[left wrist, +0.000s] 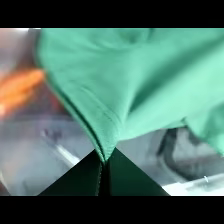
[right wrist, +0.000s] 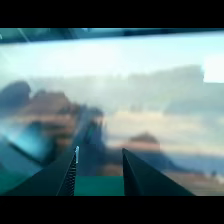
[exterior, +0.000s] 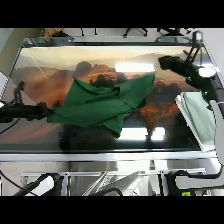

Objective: Fold the shirts.

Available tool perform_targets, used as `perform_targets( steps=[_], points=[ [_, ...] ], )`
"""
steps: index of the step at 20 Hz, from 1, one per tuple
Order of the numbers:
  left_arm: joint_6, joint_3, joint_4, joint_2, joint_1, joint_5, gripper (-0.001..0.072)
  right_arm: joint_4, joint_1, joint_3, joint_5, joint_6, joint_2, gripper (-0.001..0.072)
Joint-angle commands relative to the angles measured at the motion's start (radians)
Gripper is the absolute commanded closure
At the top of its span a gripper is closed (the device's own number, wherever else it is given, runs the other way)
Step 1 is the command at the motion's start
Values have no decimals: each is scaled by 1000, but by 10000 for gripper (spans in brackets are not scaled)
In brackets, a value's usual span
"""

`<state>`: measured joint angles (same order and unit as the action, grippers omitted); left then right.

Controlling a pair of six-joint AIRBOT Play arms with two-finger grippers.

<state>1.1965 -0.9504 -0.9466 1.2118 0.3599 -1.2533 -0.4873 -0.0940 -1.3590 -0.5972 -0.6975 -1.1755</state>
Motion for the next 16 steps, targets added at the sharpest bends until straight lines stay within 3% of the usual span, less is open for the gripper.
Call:
perform_targets(
  steps=[1, 4, 7, 12, 16],
  points=[
    [-34, 76, 5, 123, -10, 42, 692, -179, -38, -3, -184, -221, -65, 383],
    [-56, 68, 4, 196, -10, 46, 692, -353, -106, -2, -437, -446, -47, 384],
    [-56, 33, 5, 220, -10, 46, 692, -388, -100, 81, -586, -561, -42, 384],
    [-55, 28, 5, 214, -10, 50, 692, -354, 40, 285, -328, -647, -49, 386],
    [-55, 28, 5, 214, -10, 50, 692, -276, 130, 296, -212, -666, -98, 389]
  ],
)
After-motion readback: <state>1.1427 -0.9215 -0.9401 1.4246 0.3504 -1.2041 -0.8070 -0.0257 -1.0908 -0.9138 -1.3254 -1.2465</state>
